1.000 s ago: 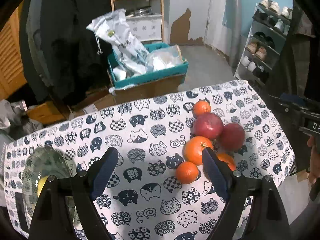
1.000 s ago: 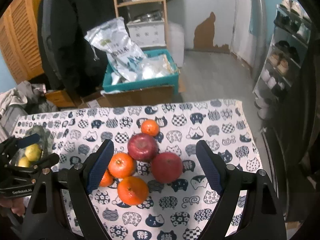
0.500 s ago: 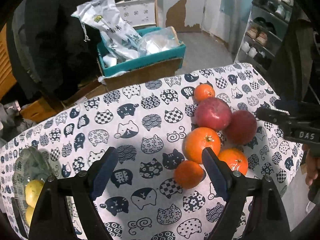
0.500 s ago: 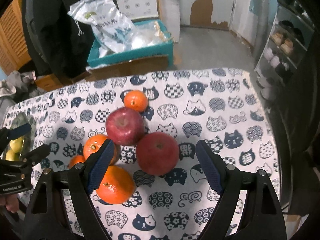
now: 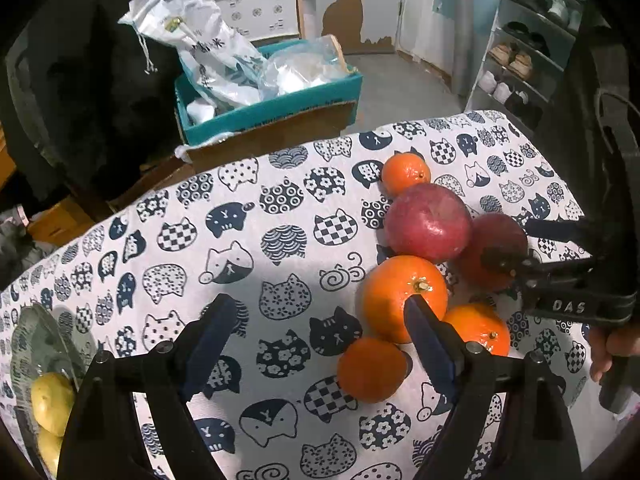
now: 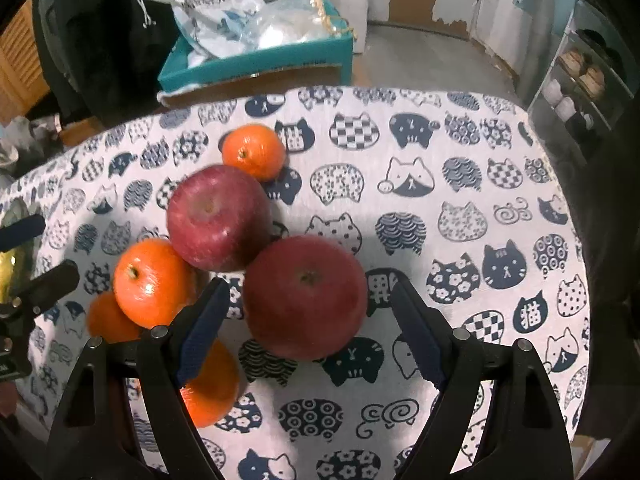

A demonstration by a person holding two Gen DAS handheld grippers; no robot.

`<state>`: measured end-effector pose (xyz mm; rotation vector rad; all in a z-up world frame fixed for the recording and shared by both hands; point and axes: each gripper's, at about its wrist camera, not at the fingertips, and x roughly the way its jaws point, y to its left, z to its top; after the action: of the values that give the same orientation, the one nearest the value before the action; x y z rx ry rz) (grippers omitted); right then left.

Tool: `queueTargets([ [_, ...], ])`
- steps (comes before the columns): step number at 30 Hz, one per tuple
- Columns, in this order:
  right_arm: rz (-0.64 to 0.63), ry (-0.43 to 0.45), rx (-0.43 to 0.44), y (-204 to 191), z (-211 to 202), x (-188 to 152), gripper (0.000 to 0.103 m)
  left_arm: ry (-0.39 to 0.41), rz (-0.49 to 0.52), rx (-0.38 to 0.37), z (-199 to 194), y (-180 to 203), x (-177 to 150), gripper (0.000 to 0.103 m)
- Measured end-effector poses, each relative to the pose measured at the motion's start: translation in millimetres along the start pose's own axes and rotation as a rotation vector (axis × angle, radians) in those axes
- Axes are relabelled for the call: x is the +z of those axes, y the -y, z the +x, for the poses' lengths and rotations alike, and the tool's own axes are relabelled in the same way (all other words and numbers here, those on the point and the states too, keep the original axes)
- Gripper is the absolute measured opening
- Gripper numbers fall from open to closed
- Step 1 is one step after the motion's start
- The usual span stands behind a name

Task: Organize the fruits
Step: 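Close the right gripper on a red apple while the left gripper nears a mandarin, then close the left gripper on a mandarin while the right gripper holds the apple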

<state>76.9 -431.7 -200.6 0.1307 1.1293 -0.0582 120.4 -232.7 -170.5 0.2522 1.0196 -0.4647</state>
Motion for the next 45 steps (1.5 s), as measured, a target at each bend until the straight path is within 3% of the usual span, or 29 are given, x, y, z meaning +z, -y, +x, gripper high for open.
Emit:
queueTargets([
  [8, -0.002, -0.025, 0.029, 1, 18, -2, 0.082, -0.017, -0.009, -0.056, 9, 6, 5, 0.087],
  [10, -0.006, -0.036, 0.037, 0, 23, -1, 0.076, -0.023, -0.006, -0.071, 11, 9, 6, 0.087],
  [16, -0.005, -0.042, 0.038, -3, 28, 1, 0.075, -0.038, 0.000, -0.099, 17, 18, 9, 0.087],
  [25, 0.072, -0.003, 0.003, 22, 12, -6, 0.074, -0.075, -0.004, -0.140, 31, 32, 14, 0.087],
  [38, 0.102, 0.051, 0.007, 34, -14, -11, 0.074, -0.186, -0.049, -0.139, 67, 44, 12, 0.087],
  [40, 0.105, 0.053, 0.009, 36, -16, -12, 0.074, -0.200, -0.050, -0.145, 71, 45, 11, 0.085],
  [43, 0.109, 0.056, 0.010, 37, -16, -12, 0.074, -0.220, -0.037, -0.142, 77, 47, 9, 0.067],
  [45, 0.110, 0.058, 0.011, 38, -16, -11, 0.074, -0.217, -0.038, -0.143, 78, 47, 9, 0.067],
])
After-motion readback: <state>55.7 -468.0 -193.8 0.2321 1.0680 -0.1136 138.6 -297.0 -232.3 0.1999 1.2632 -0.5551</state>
